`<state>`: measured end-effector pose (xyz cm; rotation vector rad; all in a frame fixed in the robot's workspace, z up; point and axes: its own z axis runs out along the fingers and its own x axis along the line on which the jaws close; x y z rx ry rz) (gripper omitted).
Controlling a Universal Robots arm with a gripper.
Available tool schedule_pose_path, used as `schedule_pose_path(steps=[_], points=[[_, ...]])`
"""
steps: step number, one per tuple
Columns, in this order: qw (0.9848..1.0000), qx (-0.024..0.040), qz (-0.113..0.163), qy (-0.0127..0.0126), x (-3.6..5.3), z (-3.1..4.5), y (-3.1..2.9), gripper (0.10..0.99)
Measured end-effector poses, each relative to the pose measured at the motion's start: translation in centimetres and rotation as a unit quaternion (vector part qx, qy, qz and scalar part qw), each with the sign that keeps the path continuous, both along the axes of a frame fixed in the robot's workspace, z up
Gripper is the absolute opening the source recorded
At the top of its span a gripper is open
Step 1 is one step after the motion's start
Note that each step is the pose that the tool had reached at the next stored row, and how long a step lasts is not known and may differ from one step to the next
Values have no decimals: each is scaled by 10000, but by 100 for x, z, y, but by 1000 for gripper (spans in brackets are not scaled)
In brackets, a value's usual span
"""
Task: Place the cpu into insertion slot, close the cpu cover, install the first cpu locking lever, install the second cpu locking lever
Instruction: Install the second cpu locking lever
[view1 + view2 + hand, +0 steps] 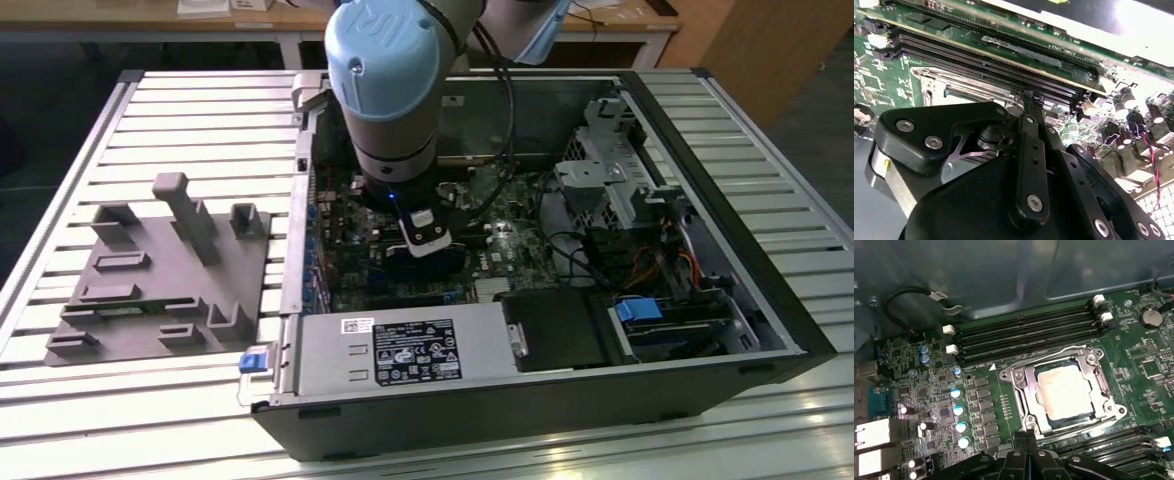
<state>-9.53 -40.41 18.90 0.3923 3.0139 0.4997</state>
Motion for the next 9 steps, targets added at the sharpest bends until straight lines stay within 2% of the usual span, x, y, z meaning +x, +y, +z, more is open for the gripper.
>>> schedule_pose_path(steps=[5, 9], points=[[10000, 36, 0, 0, -31, -29, 0, 102], [10000, 38, 1, 0, -31, -29, 0, 102]])
